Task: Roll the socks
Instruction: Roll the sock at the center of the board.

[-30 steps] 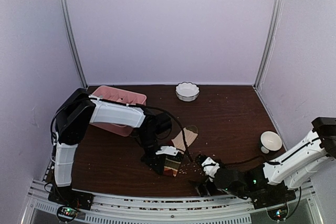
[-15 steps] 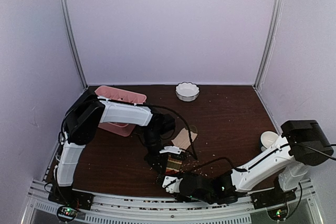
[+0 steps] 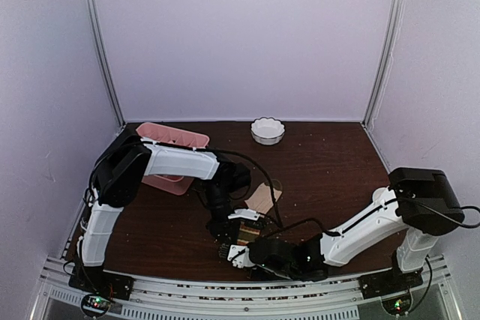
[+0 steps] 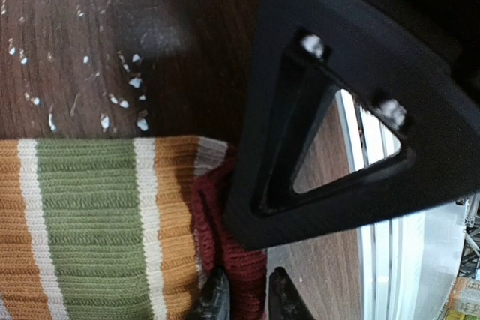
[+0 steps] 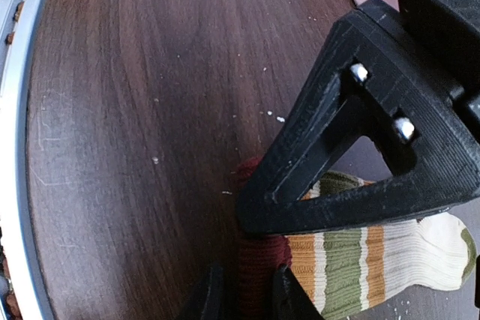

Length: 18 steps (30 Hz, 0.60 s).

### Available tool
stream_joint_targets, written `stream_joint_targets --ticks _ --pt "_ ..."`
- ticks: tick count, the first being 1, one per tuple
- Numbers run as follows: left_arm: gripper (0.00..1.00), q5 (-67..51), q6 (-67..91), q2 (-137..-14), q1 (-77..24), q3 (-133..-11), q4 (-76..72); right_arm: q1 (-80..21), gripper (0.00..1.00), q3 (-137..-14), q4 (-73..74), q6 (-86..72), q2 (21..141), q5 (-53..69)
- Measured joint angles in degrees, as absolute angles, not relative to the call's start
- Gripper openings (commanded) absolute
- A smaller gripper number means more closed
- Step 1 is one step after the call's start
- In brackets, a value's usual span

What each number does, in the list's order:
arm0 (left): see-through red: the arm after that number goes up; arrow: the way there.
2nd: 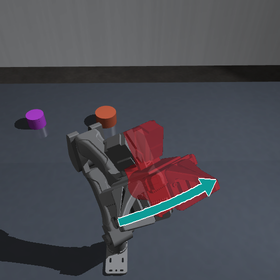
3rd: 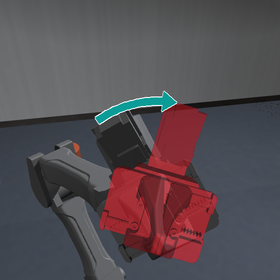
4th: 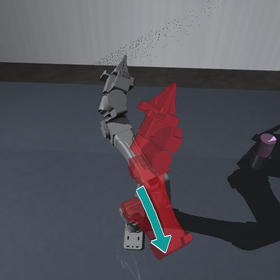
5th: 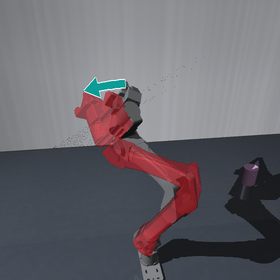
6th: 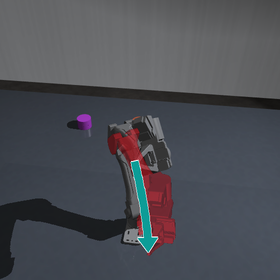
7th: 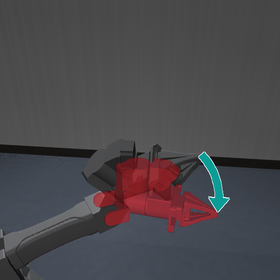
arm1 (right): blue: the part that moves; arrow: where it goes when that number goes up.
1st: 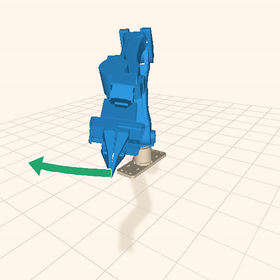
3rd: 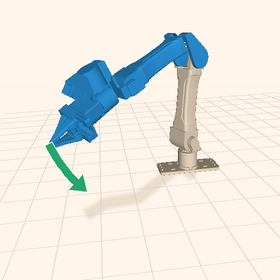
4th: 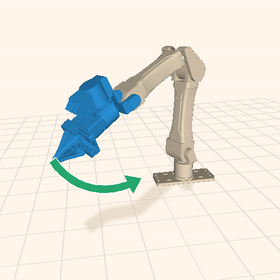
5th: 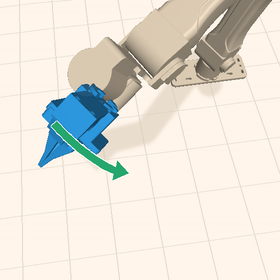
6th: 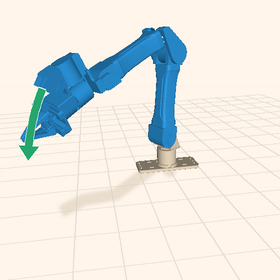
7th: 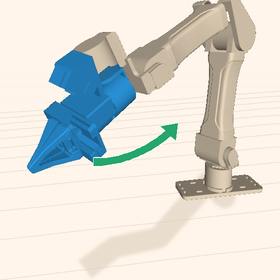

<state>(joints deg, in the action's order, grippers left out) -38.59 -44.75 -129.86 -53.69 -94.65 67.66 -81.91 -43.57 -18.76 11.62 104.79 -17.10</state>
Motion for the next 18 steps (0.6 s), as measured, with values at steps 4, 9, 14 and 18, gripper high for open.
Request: stream_joint_targets --ticks 4,9,14,18 --pt "0.27 -38.9 -46.0 -129.9 -53.7 -94.7 68.3 -81.3 0.12 -43.5 -19.2 10.5 105.0 -16.2" --pt "0.29 -38.9 -47.2 -129.9 -53.7 -94.7 69.1 -80.4 0.01 -43.3 -20.7 7.6 105.7 -14.2" --pt "0.47 -39.2 -47.8 -129.8 -53.5 -94.7 69.3 -79.0 0.00 -42.4 -22.7 3.0 105.7 -10.2" --pt "0.56 -39.1 -47.9 -127.8 -53.1 -93.1 68.2 -77.5 0.00 -41.3 -24.8 -1.8 105.4 -5.5"
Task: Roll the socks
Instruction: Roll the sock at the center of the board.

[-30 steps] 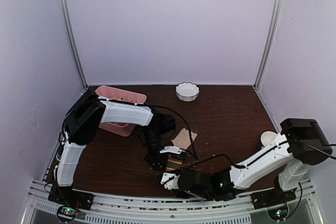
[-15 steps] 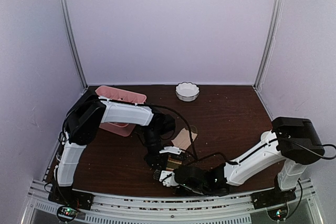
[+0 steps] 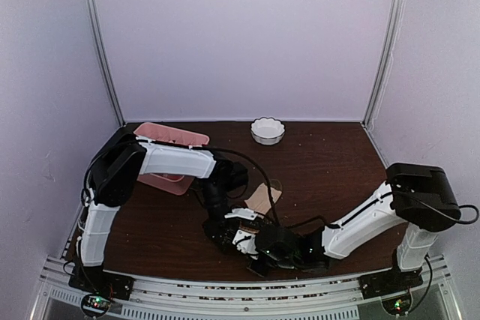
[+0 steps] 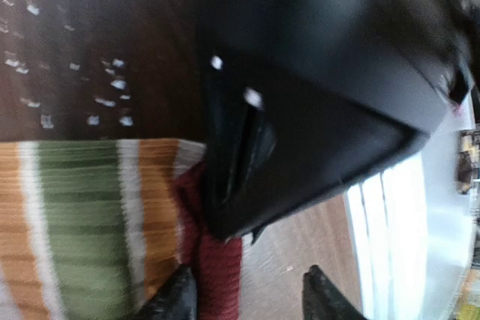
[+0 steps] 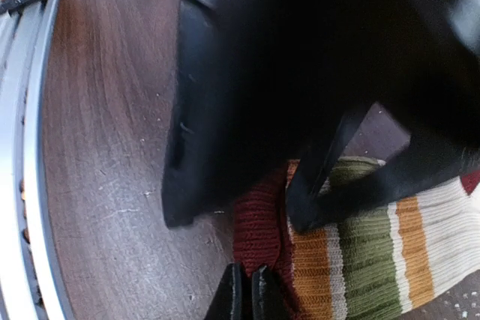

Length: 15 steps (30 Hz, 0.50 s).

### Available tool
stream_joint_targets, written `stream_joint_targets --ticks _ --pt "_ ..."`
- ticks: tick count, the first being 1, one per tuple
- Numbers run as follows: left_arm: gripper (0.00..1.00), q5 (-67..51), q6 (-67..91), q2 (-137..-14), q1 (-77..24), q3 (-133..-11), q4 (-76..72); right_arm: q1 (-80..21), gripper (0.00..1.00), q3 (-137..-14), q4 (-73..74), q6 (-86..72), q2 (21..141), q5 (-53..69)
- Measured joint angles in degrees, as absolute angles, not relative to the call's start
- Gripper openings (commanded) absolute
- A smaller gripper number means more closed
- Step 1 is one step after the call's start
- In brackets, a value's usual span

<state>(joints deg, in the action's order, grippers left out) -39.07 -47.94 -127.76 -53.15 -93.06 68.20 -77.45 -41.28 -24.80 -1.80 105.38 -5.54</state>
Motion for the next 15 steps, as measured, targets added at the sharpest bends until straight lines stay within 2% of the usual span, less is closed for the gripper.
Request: stream_joint_targets --ticks 8,15 --pt "0.64 -34.4 -46.5 -109.8 -51.6 -78.4 52.7 -70.6 0.00 -37.6 -32.1 -15.6 104.9 10.7" --pt "0.59 -32.4 -47.2 -103.5 -54.0 -70.1 43.6 -65.9 0.00 -35.1 -40.8 -28.8 107.5 21.1"
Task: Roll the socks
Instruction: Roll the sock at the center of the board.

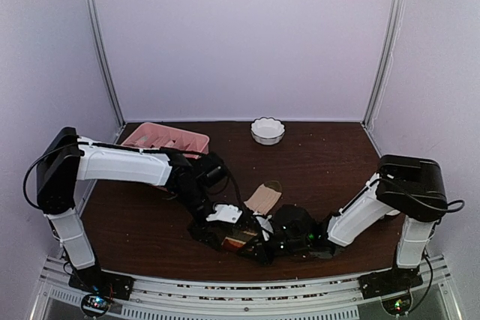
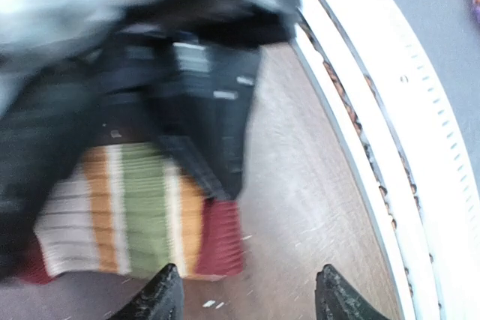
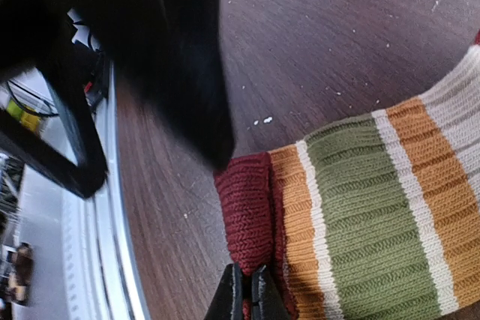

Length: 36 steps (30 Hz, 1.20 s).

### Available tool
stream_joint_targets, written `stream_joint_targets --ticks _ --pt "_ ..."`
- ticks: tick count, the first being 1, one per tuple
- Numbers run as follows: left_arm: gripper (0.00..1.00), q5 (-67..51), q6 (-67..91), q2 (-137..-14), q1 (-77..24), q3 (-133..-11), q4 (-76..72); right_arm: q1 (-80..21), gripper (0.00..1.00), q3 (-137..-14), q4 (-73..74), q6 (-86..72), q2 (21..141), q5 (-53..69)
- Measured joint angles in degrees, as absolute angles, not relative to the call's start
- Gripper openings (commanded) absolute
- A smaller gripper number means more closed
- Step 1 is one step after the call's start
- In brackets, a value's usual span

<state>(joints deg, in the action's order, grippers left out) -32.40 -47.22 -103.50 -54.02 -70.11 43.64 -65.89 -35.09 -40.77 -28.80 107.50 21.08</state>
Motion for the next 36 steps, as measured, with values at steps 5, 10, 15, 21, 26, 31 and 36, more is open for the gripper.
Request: stream_joint_targets --ticks 5,10,15,21,26,31,36 --pt "0.50 -29.2 -47.5 -103.8 -57.6 -66.8 39.9 -63.1 0.00 -33.9 -47.7 -36.9 110.5 27.4" --pt "0.46 -25.4 -47.3 -105.4 -58.1 -66.8 35.1 -62.0 0.00 -33.9 -50.4 -41.0 111.9 31.0" --pt "0.41 -22.8 -47.0 -106.5 -58.1 -66.8 32.5 -61.2 0.00 -33.4 -52.3 -43.1 112.3 32.1" --pt "0.35 -21.7 -47.0 -106.8 -58.1 -66.6 32.4 -60.2 0.00 -32.8 -55.9 -45.6 113.4 33.9" --pt "0.21 -21.5 -46.8 -106.8 -58.1 -64.7 31.4 -59.8 0.00 -32.4 -58.7 -47.5 114.5 35.8" --pt "0.28 -21.1 -46.7 -106.8 -58.1 -64.3 31.3 -59.6 0.00 -32.3 -59.0 -47.9 114.7 36.2" --pt "0.45 -21.4 -45.9 -106.8 -57.9 -64.3 31.4 -59.7 0.00 -32.9 -56.6 -46.8 114.2 36.6"
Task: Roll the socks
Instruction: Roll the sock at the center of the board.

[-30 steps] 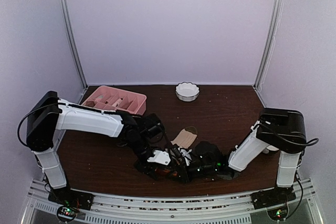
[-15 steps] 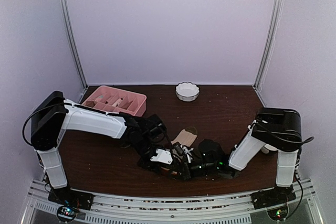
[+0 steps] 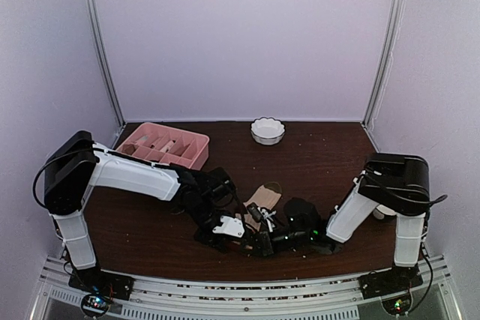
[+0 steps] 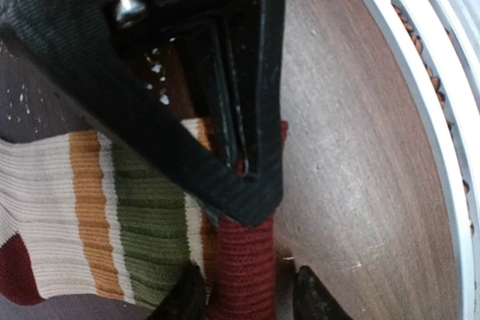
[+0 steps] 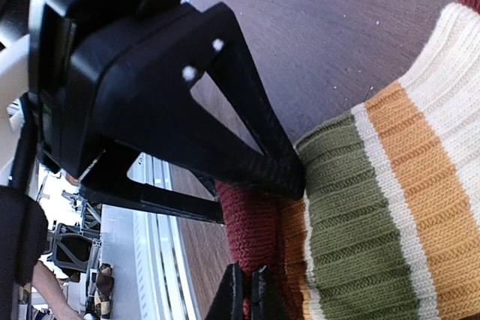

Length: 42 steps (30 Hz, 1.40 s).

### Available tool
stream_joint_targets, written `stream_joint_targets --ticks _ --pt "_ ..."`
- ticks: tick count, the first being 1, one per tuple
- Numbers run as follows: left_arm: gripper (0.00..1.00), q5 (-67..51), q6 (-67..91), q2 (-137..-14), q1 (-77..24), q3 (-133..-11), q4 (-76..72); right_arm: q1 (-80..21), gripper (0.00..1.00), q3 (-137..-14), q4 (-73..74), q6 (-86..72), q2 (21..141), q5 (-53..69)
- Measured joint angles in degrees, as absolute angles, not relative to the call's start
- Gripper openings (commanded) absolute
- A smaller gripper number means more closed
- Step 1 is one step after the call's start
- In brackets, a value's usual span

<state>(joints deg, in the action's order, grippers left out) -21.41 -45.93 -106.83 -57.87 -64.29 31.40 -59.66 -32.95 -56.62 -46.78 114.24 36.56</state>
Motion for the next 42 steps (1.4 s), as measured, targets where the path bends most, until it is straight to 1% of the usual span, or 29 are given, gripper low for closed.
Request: stream_joint_targets --ticks 5,11,16,19,32,34,36,37,41,42 --pt "0.47 -22.4 -45.5 -106.8 -57.6 -64.6 32.1 -59.7 0.00 -34.6 -50.9 -45.3 113.8 37.2" --pt "0.42 -23.8 -45.5 -106.0 -57.5 -64.8 33.1 -59.7 0.00 -35.7 -46.7 -44.2 113.4 37.2" --pt "0.35 -24.7 -45.5 -103.9 -57.5 -64.6 32.9 -59.7 0.00 -36.2 -45.1 -43.8 113.2 37.2" --pt "0.33 -24.8 -45.5 -103.4 -57.5 -64.5 32.9 -59.8 0.00 -36.4 -44.7 -43.8 113.2 37.3" --pt "0.31 -24.1 -45.5 -106.3 -57.5 -64.1 32.9 -59.8 0.00 -36.5 -44.4 -43.9 113.2 37.4" --pt "0.27 -24.0 -45.5 -106.9 -57.5 -64.1 32.9 -59.7 0.00 -36.5 -44.4 -43.9 113.2 37.4" --pt "0.21 -23.8 -45.5 -107.3 -57.5 -64.3 32.9 -59.7 0.00 -36.5 -44.3 -43.9 113.1 37.5" --pt "0.19 -23.7 -45.5 -107.4 -57.5 -64.4 32.8 -59.7 0.00 -36.5 -44.3 -43.9 113.1 37.5" --pt "0.18 -23.5 -45.5 -107.4 -57.4 -64.7 32.8 -59.7 0.00 -36.5 -44.1 -43.8 113.0 37.4" --pt "0.16 -23.6 -45.4 -107.4 -57.3 -64.8 33.0 -59.7 0.00 -36.5 -44.1 -43.8 112.9 37.5"
